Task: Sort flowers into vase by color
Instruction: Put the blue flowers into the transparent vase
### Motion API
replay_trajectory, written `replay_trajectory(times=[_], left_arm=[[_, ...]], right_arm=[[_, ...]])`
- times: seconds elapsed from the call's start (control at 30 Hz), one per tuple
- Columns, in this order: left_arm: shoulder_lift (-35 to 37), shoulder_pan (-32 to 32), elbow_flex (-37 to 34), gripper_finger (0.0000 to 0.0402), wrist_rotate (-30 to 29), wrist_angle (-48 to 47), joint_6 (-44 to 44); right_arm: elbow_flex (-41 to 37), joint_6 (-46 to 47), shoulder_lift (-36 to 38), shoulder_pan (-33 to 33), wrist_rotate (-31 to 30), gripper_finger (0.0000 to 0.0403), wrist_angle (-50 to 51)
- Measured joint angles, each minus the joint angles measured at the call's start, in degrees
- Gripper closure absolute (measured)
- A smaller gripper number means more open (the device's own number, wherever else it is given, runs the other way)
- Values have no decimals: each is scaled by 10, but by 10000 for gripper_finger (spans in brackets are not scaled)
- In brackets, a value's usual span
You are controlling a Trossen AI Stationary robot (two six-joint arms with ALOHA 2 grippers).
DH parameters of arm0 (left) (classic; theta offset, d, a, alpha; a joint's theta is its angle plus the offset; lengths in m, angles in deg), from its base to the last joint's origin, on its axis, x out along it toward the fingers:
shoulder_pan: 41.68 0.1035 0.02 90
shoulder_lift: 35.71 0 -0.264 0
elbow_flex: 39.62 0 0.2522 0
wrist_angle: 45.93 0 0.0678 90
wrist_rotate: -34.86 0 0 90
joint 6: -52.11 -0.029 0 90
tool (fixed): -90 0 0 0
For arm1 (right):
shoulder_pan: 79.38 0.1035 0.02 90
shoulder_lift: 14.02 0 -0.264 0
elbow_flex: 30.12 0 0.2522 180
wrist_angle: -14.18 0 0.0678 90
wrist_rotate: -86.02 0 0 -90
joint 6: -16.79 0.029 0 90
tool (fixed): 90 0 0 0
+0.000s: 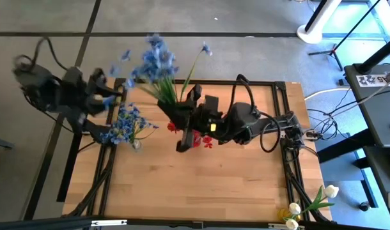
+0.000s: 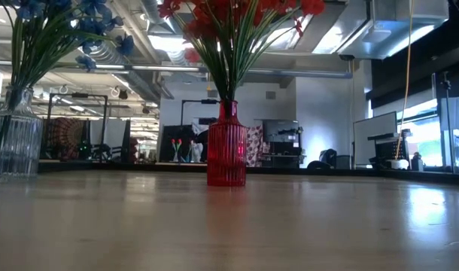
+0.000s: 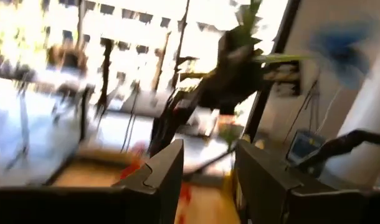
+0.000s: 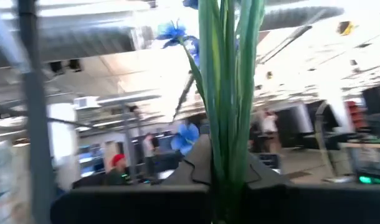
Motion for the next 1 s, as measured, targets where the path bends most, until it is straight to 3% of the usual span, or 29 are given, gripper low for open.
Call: replay_trajectory(times=[0.17,0.33,0.53,0.67,1.0], left_arm=[[-29,0,-104,259,4,241,-100],[-67,15,-135,246,-22,386,-136],[-94,59,-135,232,-18,422,-98],[-103,78,-135,225,39,443,-75],[-117,83,-135,229,69,468,-74]], right_arm=[[0,0,-3,-15,-23,391,-6],[-1,-2,-5,-21,-7,396,13],[-1,-15,-5,-20,12,388,46],[-1,-15,-5,-20,9,390,77],[-1,-13,-5,-20,8,378,113]])
